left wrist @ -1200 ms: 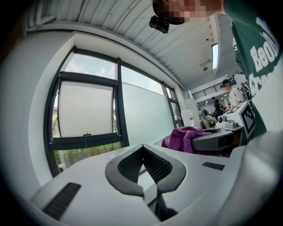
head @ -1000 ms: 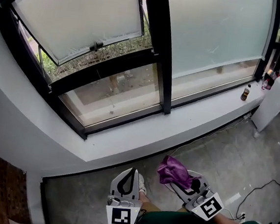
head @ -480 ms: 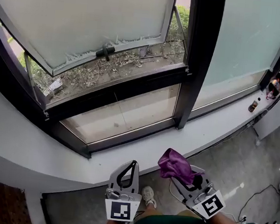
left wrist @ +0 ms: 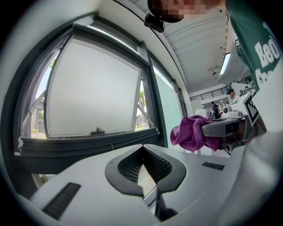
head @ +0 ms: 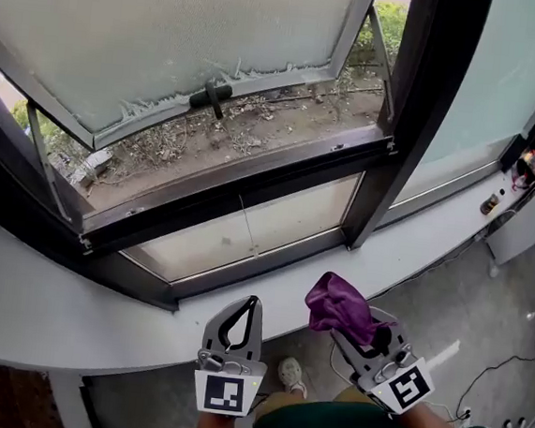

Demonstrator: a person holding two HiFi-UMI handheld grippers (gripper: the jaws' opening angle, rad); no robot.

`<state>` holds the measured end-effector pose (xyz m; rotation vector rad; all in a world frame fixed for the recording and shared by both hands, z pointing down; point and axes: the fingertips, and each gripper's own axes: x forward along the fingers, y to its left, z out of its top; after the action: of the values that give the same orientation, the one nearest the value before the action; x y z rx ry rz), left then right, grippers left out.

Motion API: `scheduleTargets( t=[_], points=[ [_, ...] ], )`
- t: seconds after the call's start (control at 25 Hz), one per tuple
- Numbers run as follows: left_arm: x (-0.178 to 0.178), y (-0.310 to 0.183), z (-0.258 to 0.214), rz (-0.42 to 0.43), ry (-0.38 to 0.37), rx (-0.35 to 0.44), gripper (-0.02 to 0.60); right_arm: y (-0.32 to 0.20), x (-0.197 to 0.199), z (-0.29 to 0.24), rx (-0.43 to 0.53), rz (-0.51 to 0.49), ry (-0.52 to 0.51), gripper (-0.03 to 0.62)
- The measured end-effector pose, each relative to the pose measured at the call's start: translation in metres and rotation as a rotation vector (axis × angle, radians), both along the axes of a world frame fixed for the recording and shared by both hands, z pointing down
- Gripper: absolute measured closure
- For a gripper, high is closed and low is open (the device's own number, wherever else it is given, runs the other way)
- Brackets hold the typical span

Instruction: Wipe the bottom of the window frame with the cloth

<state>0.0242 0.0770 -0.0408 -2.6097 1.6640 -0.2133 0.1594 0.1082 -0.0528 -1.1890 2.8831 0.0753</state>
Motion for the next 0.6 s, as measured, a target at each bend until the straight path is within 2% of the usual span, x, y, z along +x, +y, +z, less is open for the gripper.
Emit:
scheduleTargets(
  t=[0.16, 0.28, 0.6],
  points=[
    [-0.002, -0.012, 0.010, 0.018, -0.037, -0.031, 0.577, -0.007, -0.001, 0.007, -0.005, 0.004, -0.031, 0.439],
    [-0.003, -0.016, 0.009, 0.024, -0.049, -0.019, 0.577, -0.009, -0.002, 0.010, -0.022, 0.006, -0.055, 0.439],
    [-0.020, -0.014, -0.001, -0.030, -0.026, -0.004, 0.577, -0.018, -0.017, 0.012, -0.019, -0.033, -0.052, 0.439]
  ],
)
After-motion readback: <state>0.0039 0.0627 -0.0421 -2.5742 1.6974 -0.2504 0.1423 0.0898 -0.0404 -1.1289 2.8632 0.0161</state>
